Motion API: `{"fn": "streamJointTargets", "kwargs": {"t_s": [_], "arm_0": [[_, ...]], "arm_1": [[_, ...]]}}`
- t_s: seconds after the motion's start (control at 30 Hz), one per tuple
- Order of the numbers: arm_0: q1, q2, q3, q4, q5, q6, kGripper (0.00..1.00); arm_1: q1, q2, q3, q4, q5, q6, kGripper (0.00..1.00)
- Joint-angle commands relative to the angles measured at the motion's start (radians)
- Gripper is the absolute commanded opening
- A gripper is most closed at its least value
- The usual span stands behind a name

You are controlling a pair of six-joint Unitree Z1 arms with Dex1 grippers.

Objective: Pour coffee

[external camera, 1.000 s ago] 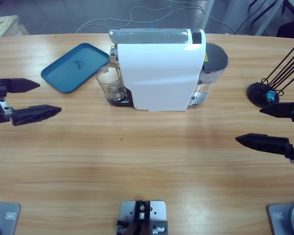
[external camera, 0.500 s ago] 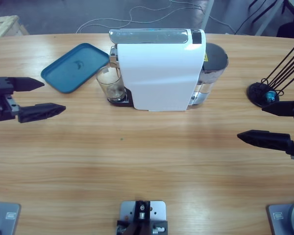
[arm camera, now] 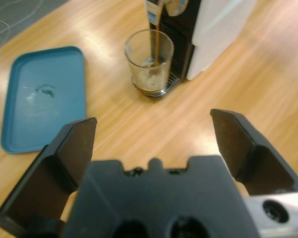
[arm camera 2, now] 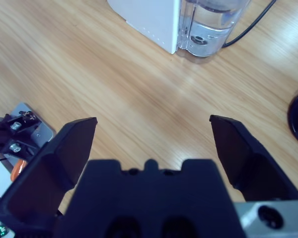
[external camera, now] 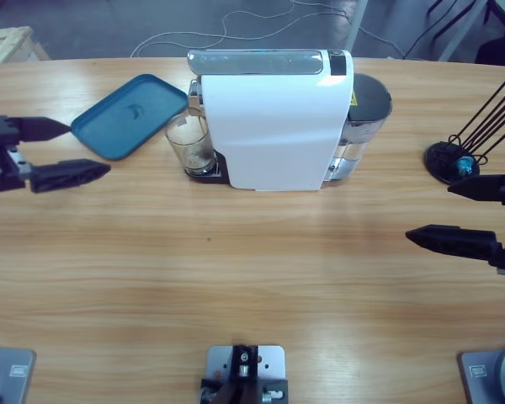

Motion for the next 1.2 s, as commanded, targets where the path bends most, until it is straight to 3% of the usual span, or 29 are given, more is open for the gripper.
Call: {"fn": "streamJointTargets", "kwargs": {"t_s": [0.03,0.13,0.37,1.2], "arm_0": [[0.166,0.188,-0.056,-0.040,-0.282,0.229,1.000],[0.196,0.283,-0.098,-0.062,-0.381,0.274,1.000],[0.198,0.441,-0.102,-0.221,-0.455,0.381,1.000],[0.135,0.659,-0.247,-0.229,-0.452,0.424,1.000]], "arm_1": [[-0.010,0.055,0.006,0.008,0.028,0.005,1.000],[-0.010,0.065,0.003,0.010,0.030,0.005,1.000],[-0.010,0.085,-0.005,0.017,0.046,0.005,1.000],[-0.010,0.134,-0.017,0.019,0.070,0.005,1.000]]}}
